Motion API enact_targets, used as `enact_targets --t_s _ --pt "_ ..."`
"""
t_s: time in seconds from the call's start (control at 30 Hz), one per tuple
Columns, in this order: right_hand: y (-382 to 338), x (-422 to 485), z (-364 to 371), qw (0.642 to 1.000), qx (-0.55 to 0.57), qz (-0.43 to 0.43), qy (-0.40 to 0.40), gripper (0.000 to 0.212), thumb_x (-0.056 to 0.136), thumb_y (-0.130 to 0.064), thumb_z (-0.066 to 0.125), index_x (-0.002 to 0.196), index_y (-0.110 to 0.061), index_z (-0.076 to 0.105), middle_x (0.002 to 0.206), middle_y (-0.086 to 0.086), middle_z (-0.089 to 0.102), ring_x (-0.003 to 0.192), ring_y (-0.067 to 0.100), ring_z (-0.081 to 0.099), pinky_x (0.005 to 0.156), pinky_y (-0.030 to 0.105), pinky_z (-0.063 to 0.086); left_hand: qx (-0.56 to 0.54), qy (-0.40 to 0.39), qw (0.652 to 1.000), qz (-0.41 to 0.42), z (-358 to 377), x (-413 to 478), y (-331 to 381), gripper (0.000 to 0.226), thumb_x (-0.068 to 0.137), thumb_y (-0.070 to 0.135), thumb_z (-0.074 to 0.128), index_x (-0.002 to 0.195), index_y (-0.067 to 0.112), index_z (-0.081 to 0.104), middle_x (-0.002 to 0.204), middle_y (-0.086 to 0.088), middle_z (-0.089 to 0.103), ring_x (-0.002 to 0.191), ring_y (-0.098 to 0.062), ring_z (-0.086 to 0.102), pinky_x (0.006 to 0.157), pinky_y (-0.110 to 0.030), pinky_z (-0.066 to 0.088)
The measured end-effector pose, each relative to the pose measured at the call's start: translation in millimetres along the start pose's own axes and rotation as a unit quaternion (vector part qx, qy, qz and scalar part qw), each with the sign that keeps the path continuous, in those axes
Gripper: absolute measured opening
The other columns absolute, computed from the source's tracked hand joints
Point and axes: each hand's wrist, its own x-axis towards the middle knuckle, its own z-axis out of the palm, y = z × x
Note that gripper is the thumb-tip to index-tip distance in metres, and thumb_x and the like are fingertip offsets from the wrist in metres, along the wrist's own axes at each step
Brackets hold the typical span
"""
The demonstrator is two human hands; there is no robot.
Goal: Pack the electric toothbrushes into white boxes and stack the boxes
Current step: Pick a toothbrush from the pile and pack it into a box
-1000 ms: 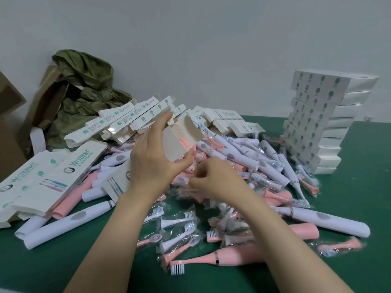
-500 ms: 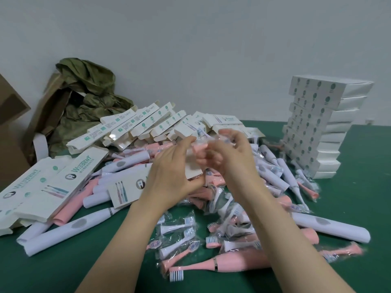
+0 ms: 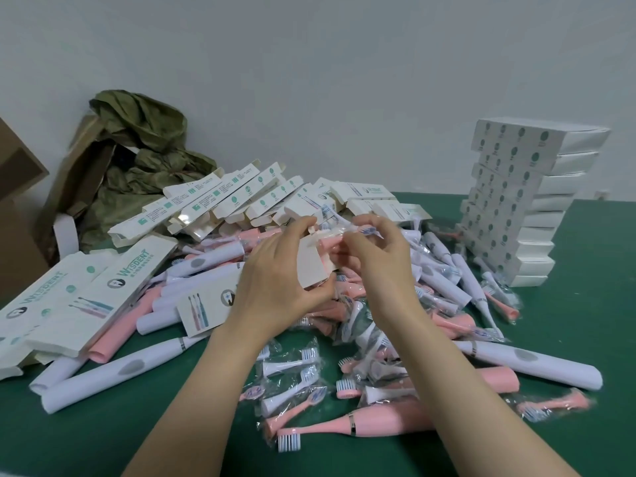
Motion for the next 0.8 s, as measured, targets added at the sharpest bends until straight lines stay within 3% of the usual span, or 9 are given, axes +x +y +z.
enact_targets --t_s 0.17,0.27,0.33,0.4,0.47,0.57,0.63,0.7,0.8 --pt "3.0 -4.3 3.5 0.984 -0.136 -0.119 0.005 0.018 0.087 -0.006 0.059 0.096 -0.021 0.061 0.076 0.011 0.067 0.073 0.031 0.065 0.073 0.047 0.056 -0.022 0.004 1.0 -0.009 0.6 -1.3 -1.4 0.069 0.063 0.027 0.073 0.126 0.006 0.052 0.111 -0.006 0.065 0.1 -0.015 0.054 0.085 -0.026 0.042" --pt "5.1 -7.0 5.8 0.966 -0.207 -0.148 -0.041 0.013 0.088 -0.018 0.06 0.097 -0.026 0.064 0.082 -0.008 0.065 0.079 0.012 0.061 0.074 0.033 0.049 -0.025 -0.007 1.0 -0.018 0.4 -1.3 -0.9 0.072 0.061 0.026 0.073 0.127 0.005 0.052 0.114 -0.007 0.065 0.101 -0.017 0.054 0.085 -0.03 0.041" --pt "8.9 -11.8 7.9 0.94 -0.287 -0.148 -0.114 0.027 0.091 -0.037 0.049 0.112 -0.029 0.063 0.109 -0.009 0.06 0.105 0.004 0.05 0.088 0.02 0.038 -0.043 -0.013 0.998 -0.033 -1.1 0.2 0.3 0.071 0.063 0.033 0.066 0.128 0.007 0.051 0.117 -0.006 0.064 0.103 -0.016 0.052 0.086 -0.029 0.038" --pt "11.0 -13.6 8.3 0.924 -0.317 -0.15 -0.149 0.038 0.095 -0.041 0.041 0.128 -0.028 0.056 0.128 -0.007 0.049 0.123 0.005 0.038 0.098 0.015 0.029 -0.053 -0.004 0.998 -0.037 -2.5 1.5 0.7 0.069 0.067 0.04 0.06 0.127 0.008 0.051 0.117 -0.005 0.063 0.103 -0.013 0.05 0.087 -0.023 0.035" --pt "8.8 -13.9 7.2 0.935 -0.285 -0.177 -0.117 0.032 0.097 -0.026 0.05 0.129 -0.023 0.055 0.126 -0.006 0.051 0.117 0.007 0.046 0.098 0.021 0.036 -0.044 0.015 0.998 -0.034 -3.1 1.6 -0.4 0.067 0.067 0.039 0.062 0.126 0.006 0.052 0.113 -0.006 0.065 0.101 -0.011 0.049 0.084 -0.019 0.035" --pt "5.9 -12.1 3.1 0.94 -0.255 -0.221 -0.041 0.015 0.089 -0.011 0.063 0.102 -0.018 0.061 0.1 -0.005 0.062 0.089 0.007 0.059 0.081 0.023 0.047 -0.039 0.022 0.998 -0.032 -1.0 1.1 -1.2 0.068 0.063 0.024 0.074 0.124 0.006 0.053 0.107 -0.007 0.066 0.097 -0.012 0.051 0.082 -0.02 0.036" --pt "6.9 -12.3 2.2 0.927 -0.289 -0.23 -0.063 0.007 0.088 -0.014 0.064 0.085 -0.02 0.064 0.09 -0.004 0.06 0.084 0.007 0.055 0.077 0.018 0.043 -0.04 0.019 0.999 -0.03 -1.0 -0.1 -1.3 0.067 0.065 0.031 0.069 0.125 0.006 0.052 0.109 -0.005 0.065 0.099 -0.012 0.051 0.082 -0.018 0.035" --pt "8.8 -14.4 4.4 0.906 -0.343 -0.212 -0.13 0.019 0.093 -0.025 0.055 0.075 -0.026 0.061 0.092 -0.003 0.051 0.09 0.009 0.047 0.079 0.018 0.036 -0.047 0.006 0.998 -0.037 -2.3 -1.2 -0.9 0.067 0.069 0.037 0.06 0.129 0.008 0.05 0.115 -0.005 0.063 0.104 -0.012 0.049 0.085 -0.017 0.032" --pt "8.0 -15.9 7.0 0.895 -0.361 -0.221 -0.143 0.022 0.091 -0.032 0.044 0.074 -0.026 0.057 0.092 -0.006 0.044 0.094 0.01 0.043 0.083 0.02 0.033 -0.06 0.005 0.998 -0.036 -4.5 -0.9 1.3 0.068 0.069 0.036 0.059 0.13 0.008 0.05 0.118 -0.005 0.062 0.105 -0.012 0.049 0.085 -0.019 0.034"
